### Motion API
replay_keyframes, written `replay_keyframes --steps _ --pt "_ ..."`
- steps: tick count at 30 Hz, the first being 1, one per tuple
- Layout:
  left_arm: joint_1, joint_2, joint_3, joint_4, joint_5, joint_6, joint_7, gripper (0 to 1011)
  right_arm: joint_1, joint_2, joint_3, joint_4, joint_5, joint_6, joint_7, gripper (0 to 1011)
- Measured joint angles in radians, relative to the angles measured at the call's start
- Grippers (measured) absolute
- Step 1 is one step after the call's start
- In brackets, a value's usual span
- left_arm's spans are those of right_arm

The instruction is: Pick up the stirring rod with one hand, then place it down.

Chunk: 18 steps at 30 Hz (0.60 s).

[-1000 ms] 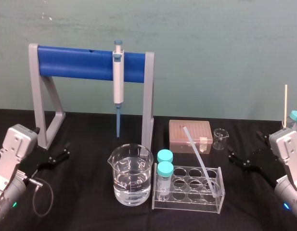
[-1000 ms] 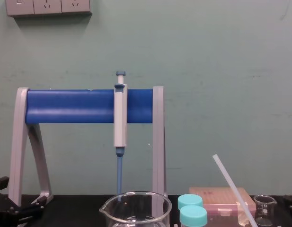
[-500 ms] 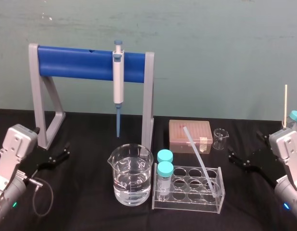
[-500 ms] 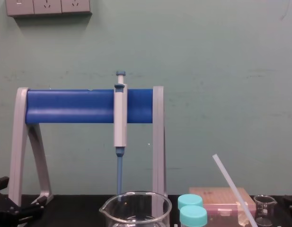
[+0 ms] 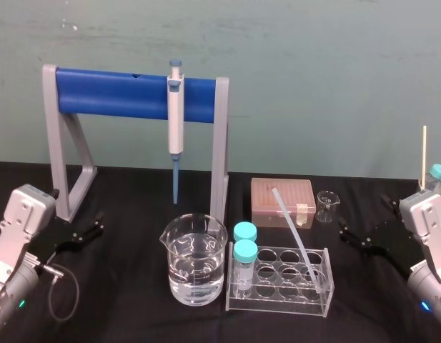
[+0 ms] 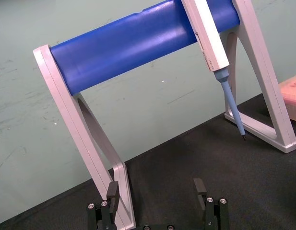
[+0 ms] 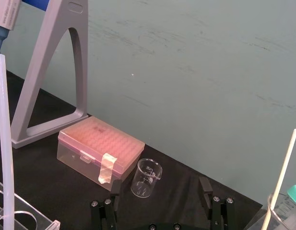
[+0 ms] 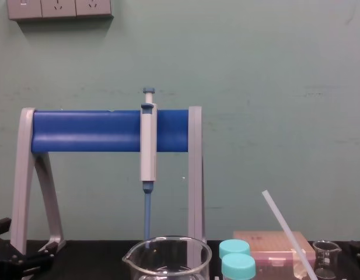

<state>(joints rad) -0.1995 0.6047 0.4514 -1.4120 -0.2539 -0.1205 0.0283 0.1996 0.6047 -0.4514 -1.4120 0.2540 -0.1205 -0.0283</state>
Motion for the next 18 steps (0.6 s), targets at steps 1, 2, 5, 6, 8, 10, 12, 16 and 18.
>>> replay_keyframes --steps 1,2,5,6,8,10,12,16,18 --pt "0.0 0.0 0.0 0.0 0.0 0.0 0.0 1000 0.0 0.0 0.0 0.0 0.0 0.0 0.0 1003" --pt "0.0 0.0 0.0 0.0 0.0 0.0 0.0 1000 0.0 0.0 0.0 0.0 0.0 0.0 0.0 1003" --pt "0.0 0.0 0.0 0.0 0.0 0.0 0.0 1000 0.0 0.0 0.0 0.0 0.0 0.0 0.0 1003" --pt "0.0 0.0 0.0 0.0 0.0 0.0 0.0 1000 0.0 0.0 0.0 0.0 0.0 0.0 0.0 1003" --pt "0.0 0.0 0.0 0.0 0.0 0.0 0.0 1000 0.0 0.0 0.0 0.0 0.0 0.0 0.0 1003" --pt "0.0 0.0 0.0 0.0 0.0 0.0 0.0 1000 0.0 0.0 0.0 0.0 0.0 0.0 0.0 1003" --pt "0.0 0.0 0.0 0.0 0.0 0.0 0.0 1000 0.0 0.0 0.0 0.0 0.0 0.0 0.0 1003" --pt "0.0 0.0 0.0 0.0 0.0 0.0 0.0 1001 0.0 0.0 0.0 0.0 0.0 0.0 0.0 1003" --pt "0.0 0.0 0.0 0.0 0.0 0.0 0.0 1001 0.0 0.0 0.0 0.0 0.0 0.0 0.0 1003"
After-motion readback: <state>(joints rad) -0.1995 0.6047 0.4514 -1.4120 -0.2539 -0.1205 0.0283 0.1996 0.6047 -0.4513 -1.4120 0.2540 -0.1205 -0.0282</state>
